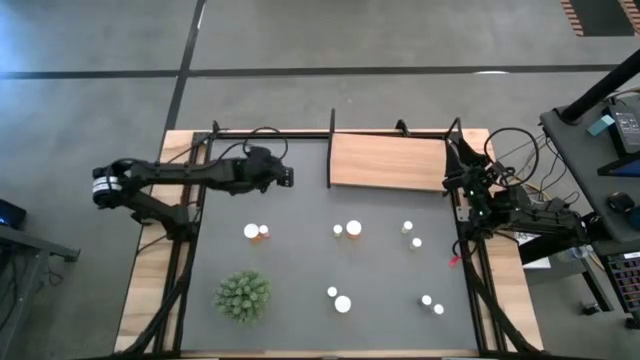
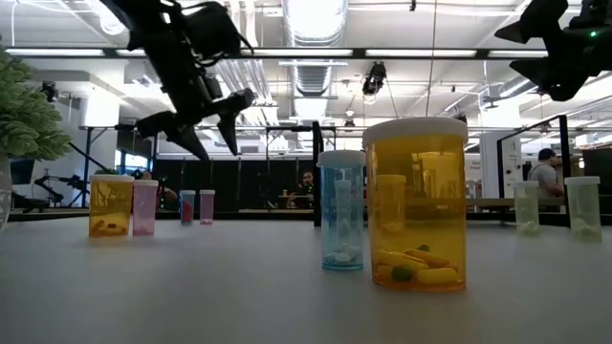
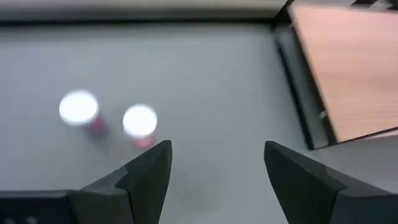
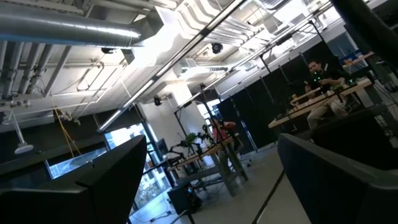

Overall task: Pick and place medicine bottles onto shelf by color
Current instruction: Move the top pink pill bottle to the center of the table

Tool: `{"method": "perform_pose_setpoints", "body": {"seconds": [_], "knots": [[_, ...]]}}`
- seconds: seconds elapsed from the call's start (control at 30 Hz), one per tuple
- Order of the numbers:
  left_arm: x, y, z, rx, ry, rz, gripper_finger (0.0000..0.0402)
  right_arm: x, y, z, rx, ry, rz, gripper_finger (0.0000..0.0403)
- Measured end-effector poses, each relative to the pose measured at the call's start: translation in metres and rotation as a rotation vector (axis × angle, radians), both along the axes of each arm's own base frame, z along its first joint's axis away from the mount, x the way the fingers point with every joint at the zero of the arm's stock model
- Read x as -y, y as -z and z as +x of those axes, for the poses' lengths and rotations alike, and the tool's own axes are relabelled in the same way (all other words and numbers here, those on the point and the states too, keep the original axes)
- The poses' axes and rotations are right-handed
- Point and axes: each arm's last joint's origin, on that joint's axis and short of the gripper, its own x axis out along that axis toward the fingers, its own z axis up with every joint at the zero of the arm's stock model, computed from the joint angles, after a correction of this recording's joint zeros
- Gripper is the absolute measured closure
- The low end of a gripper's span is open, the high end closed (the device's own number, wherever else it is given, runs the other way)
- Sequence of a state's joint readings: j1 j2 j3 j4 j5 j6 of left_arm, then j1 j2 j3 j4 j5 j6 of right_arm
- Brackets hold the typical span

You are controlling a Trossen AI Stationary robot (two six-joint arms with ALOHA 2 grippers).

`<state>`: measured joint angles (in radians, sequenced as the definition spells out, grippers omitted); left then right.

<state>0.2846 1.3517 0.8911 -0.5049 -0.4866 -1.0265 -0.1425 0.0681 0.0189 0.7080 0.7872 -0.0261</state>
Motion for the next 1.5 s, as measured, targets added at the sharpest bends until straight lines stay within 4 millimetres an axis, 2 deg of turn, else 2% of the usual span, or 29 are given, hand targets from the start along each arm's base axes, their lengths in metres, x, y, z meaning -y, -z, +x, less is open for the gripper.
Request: {"method": "perform_pose_setpoints", "body": {"seconds": [0.2,0.4,0.57,0.77,0.9,1.23,1.5], "knots": [[-0.017,0.001,0.005,-0.063,-0.137,-0.218,0.0162,0.0,0.0,0.0,0.0,0.0,0.0,0.0051],[-0.029,0.007,0.013,-0.031,-0.266,-0.282,0.0162,0.0,0.0,0.0,-0.001,0.0,0.0,0.0051],[-0.033,0.018,0.011,0.02,-0.419,-0.407,0.0162,0.0,0.0,0.0,0.0,0.0,0.0,0.0051],[-0.036,0.022,0.011,0.101,-0.59,-0.433,0.0162,0.0,0.0,0.0,0.0,0.0,0.0,0.0051],[-0.046,0.022,0.008,0.146,-0.678,-0.442,0.0162,0.0,0.0,0.0,0.0,0.0,0.0,0.0051],[-0.07,0.02,-0.002,0.213,-0.756,-0.438,0.0162,0.0,0.0,0.0,0.0,0.0,0.0,0.0051],[-0.084,0.036,-0.001,0.179,-0.798,-0.491,0.0162,0.0,0.0,0.0,0.0,0.001,0.0,0.0051]]}}
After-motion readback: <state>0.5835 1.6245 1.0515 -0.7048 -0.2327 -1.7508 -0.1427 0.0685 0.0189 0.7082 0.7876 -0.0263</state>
